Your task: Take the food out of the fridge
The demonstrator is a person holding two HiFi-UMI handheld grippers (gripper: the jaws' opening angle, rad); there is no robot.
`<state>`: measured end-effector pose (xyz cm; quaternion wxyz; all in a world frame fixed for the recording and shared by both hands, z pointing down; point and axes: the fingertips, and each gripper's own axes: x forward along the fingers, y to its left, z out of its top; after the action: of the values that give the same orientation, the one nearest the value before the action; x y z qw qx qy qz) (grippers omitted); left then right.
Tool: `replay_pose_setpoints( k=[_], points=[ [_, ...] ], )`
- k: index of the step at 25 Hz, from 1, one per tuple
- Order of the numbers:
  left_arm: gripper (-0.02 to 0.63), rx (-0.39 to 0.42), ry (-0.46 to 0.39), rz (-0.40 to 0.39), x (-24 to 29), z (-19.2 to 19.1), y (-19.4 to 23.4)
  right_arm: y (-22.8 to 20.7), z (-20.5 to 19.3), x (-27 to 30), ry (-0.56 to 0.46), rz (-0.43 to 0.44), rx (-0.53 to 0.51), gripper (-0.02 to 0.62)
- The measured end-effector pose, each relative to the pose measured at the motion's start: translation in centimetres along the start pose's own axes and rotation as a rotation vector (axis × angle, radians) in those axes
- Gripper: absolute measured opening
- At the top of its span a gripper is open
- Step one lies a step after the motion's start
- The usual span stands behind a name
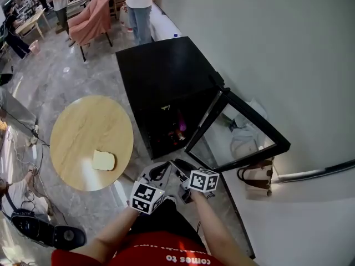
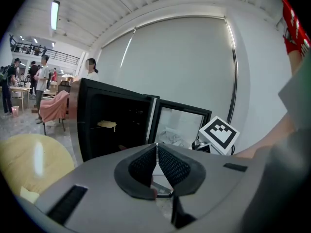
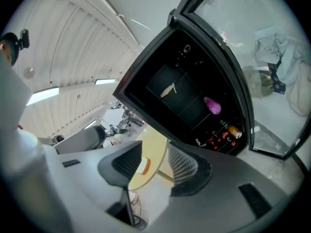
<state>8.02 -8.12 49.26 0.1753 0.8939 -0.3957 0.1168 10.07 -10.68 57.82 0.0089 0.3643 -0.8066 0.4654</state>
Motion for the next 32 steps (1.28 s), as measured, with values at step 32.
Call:
replay_pose_setpoints(
  k=[32],
  points=[
    [0.011, 0.133, -0.015, 0.192, 10.1, -4.1, 4.1, -19.0, 6.9, 7.9, 0.040, -0.301, -0.199, 0.279]
  ],
)
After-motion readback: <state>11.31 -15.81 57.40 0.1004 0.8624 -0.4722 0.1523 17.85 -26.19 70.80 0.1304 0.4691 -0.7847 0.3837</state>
